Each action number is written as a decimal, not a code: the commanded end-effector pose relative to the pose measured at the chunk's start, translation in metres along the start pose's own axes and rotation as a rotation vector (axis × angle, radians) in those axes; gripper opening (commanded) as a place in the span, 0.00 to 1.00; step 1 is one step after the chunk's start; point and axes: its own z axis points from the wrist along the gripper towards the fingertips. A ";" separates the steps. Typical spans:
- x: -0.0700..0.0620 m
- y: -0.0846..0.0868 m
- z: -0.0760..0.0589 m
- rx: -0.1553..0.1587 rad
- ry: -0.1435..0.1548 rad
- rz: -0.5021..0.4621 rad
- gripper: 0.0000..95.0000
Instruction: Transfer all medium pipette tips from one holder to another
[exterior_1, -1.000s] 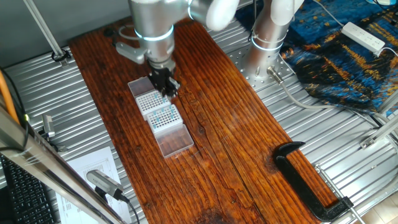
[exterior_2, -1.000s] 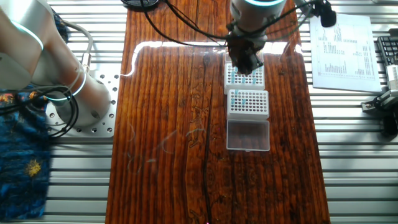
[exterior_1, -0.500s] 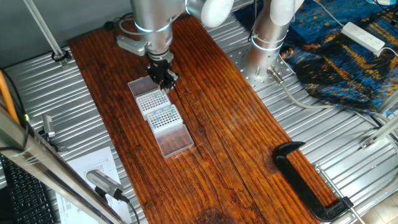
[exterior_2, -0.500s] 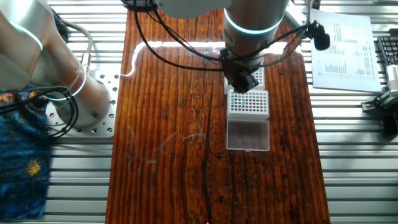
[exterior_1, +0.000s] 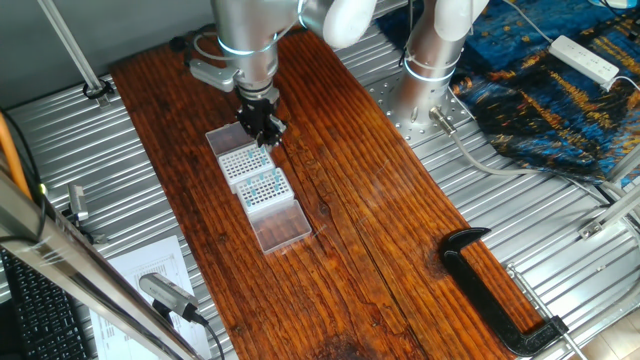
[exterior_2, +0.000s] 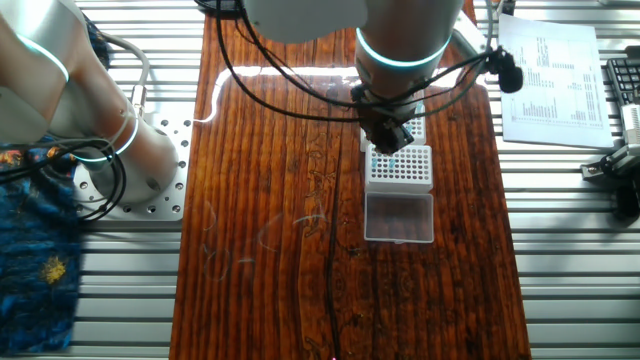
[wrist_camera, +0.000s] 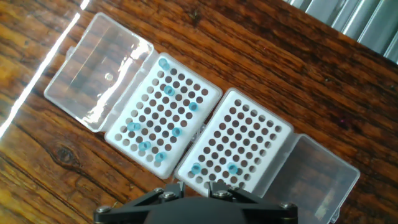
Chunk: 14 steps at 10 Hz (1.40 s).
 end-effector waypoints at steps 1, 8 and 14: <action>-0.002 0.001 0.007 0.006 -0.001 0.005 0.20; -0.007 -0.003 0.024 0.019 -0.016 0.026 0.20; -0.010 -0.003 0.029 0.025 -0.020 0.032 0.00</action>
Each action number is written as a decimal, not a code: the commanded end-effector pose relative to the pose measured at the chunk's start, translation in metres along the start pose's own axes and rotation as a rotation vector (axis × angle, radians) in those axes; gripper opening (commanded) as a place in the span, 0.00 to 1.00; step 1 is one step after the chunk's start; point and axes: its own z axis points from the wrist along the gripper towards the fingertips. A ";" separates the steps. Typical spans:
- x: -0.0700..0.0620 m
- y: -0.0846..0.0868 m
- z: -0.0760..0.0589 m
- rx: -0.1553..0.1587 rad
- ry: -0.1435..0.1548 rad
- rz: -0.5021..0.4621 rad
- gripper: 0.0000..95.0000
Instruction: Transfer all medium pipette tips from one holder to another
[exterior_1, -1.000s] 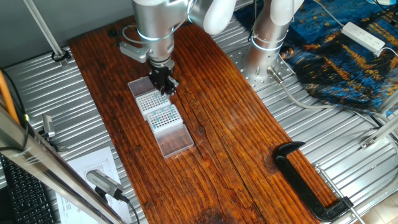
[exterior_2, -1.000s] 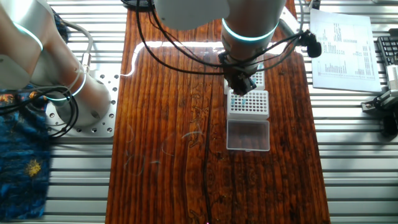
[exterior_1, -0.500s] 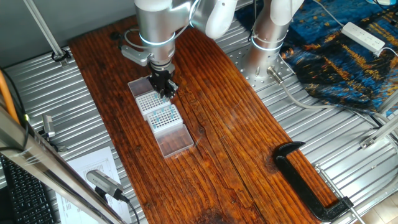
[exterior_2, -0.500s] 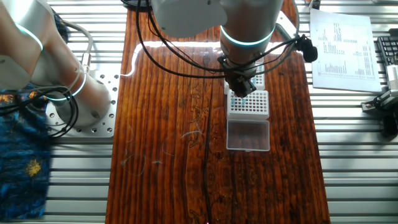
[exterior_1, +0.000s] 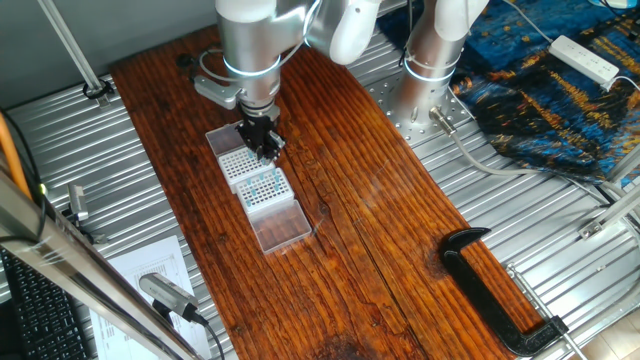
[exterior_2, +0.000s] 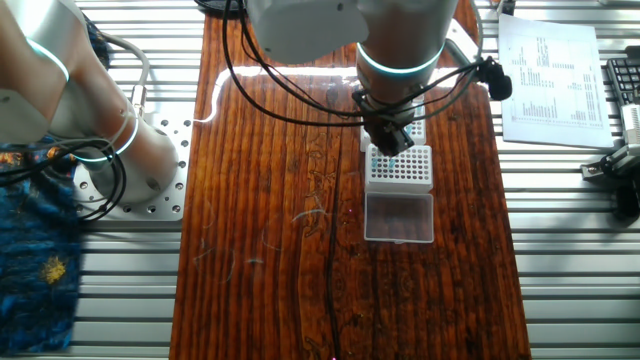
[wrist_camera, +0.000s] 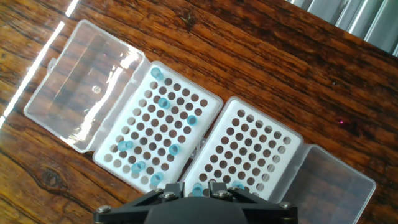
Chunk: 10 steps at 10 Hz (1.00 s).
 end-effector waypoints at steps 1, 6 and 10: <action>0.000 0.000 0.000 0.002 -0.001 0.001 0.00; -0.003 -0.001 -0.009 0.000 0.003 -0.016 0.00; -0.014 0.003 -0.057 -0.009 0.020 -0.049 0.00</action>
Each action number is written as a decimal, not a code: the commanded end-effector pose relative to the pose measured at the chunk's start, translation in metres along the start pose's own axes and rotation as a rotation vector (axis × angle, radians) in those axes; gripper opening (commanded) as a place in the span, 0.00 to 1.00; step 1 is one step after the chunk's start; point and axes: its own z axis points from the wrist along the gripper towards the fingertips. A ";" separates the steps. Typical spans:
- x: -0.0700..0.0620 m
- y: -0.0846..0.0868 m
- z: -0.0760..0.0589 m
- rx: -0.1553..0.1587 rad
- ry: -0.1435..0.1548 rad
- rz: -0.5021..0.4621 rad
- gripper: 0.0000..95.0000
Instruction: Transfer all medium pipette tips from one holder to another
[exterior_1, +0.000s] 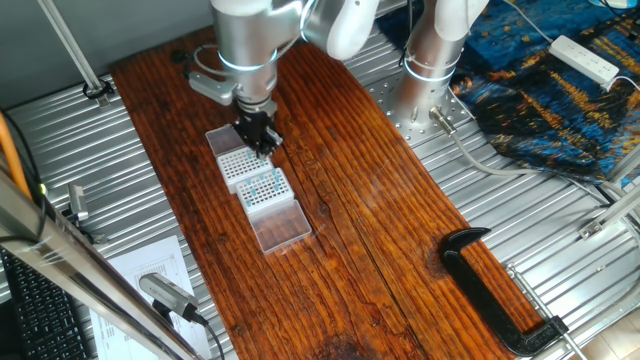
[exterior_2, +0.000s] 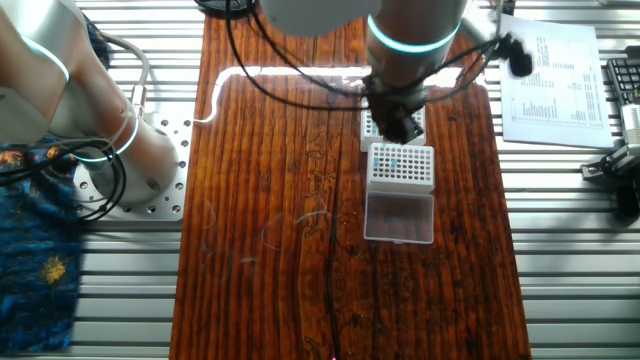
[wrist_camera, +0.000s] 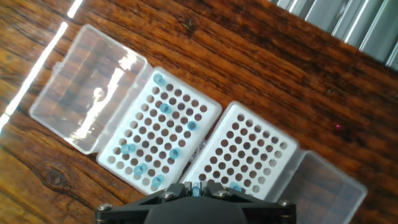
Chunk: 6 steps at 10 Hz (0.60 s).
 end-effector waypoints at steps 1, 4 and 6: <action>-0.003 0.005 -0.020 -0.010 0.012 -0.009 0.00; -0.024 0.028 -0.062 -0.025 0.020 -0.020 0.00; -0.035 0.050 -0.062 -0.026 0.017 0.013 0.00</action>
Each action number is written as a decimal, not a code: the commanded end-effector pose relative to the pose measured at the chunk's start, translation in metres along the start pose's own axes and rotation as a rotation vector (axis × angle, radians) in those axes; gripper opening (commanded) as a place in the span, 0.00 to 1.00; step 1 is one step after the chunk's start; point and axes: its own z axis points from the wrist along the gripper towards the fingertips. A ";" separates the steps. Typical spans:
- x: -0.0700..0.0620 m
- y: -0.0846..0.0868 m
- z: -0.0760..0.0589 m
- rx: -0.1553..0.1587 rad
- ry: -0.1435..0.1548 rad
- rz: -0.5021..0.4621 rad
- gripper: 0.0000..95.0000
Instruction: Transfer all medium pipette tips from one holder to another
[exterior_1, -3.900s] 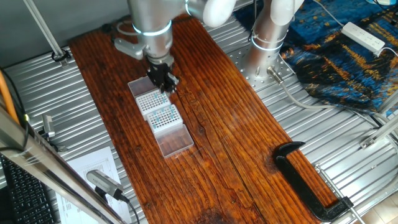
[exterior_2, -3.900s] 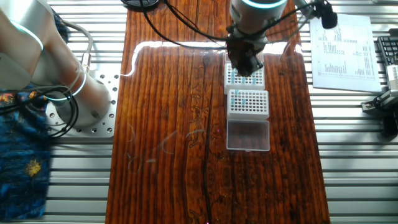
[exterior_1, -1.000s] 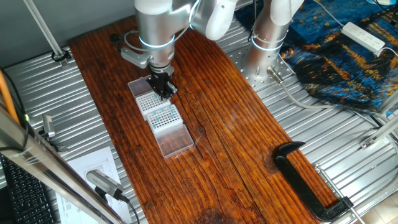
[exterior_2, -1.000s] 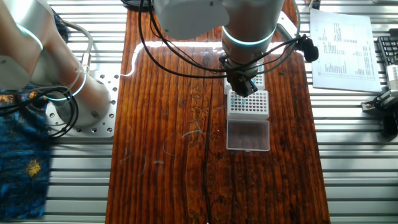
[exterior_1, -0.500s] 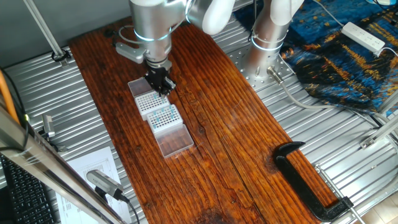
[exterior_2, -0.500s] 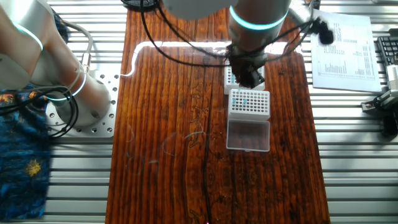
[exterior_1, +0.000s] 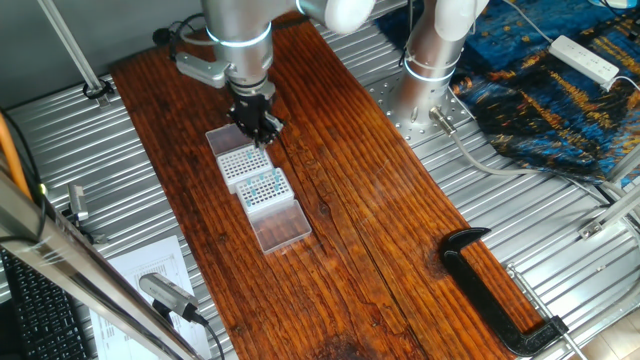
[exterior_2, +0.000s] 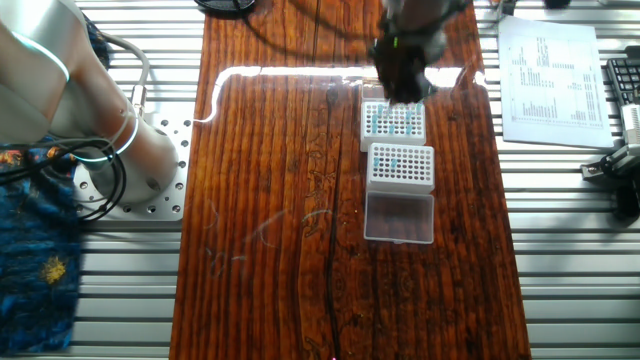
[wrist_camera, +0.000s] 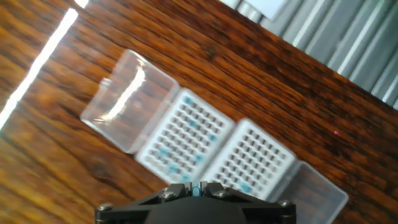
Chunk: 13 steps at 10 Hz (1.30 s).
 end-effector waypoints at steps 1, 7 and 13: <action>-0.010 0.014 0.009 0.008 -0.003 0.055 0.00; -0.012 0.005 0.045 0.012 -0.020 0.001 0.00; -0.011 -0.001 0.064 0.019 -0.023 -0.016 0.00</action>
